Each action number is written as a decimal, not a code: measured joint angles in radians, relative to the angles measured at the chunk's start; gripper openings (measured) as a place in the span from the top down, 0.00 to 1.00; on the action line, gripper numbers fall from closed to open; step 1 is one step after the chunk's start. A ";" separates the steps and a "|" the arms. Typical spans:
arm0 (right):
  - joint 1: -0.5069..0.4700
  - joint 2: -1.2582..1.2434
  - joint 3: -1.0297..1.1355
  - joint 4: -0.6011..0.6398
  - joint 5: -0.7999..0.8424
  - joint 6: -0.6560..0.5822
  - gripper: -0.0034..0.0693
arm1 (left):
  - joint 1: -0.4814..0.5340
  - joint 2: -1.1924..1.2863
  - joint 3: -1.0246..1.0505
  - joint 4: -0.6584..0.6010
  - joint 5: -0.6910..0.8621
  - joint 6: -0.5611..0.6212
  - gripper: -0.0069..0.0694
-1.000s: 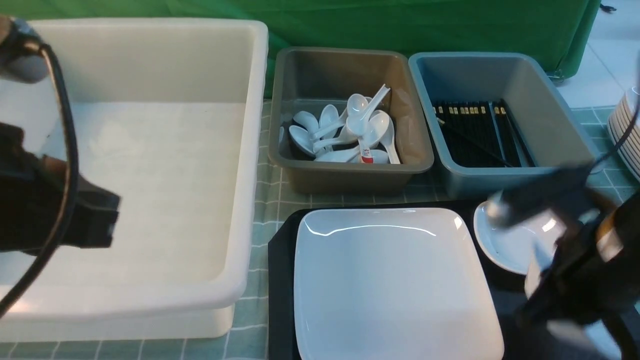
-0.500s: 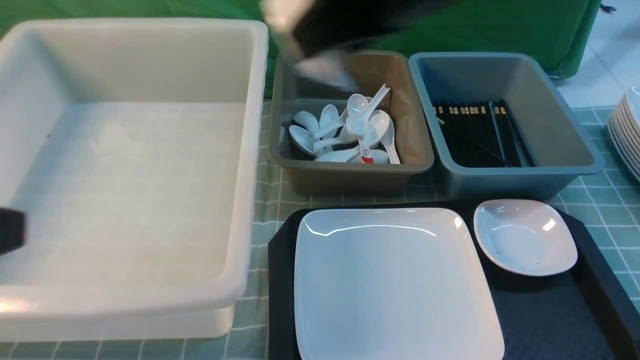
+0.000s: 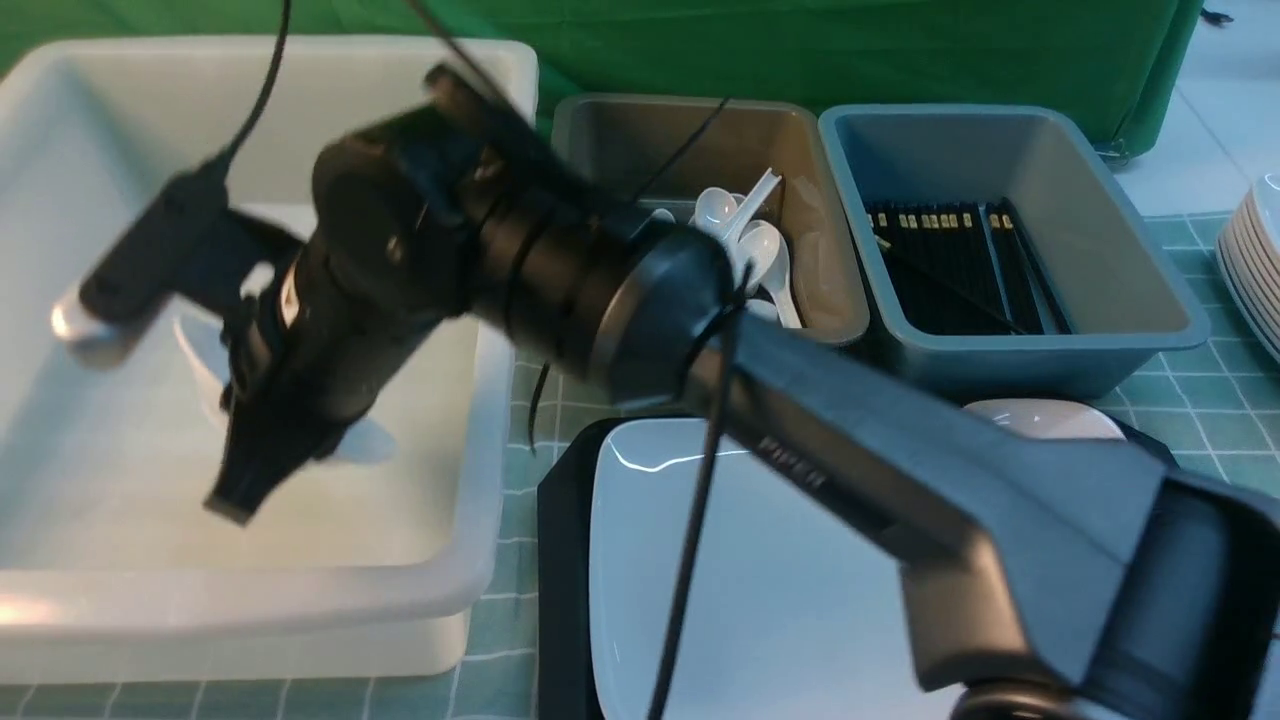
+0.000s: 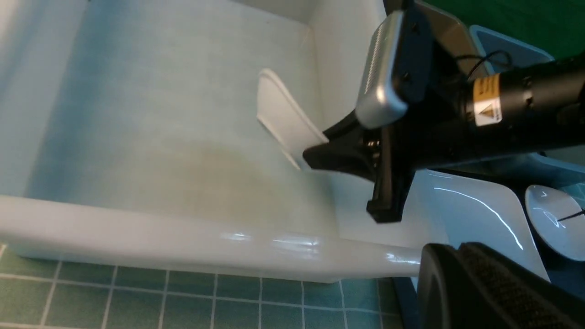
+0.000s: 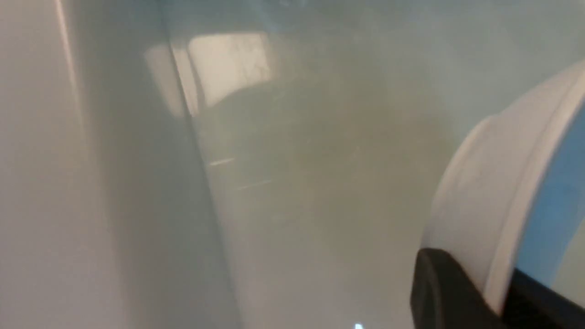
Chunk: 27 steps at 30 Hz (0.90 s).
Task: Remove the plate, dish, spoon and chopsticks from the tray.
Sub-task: Use the right arm to put the small plate into the large storage box on the left, then use the right arm to grab a small plate from the dinner plate
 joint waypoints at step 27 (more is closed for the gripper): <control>-0.007 -0.300 0.016 -0.422 0.246 0.278 0.73 | 0.000 0.001 0.000 0.044 0.001 0.063 0.90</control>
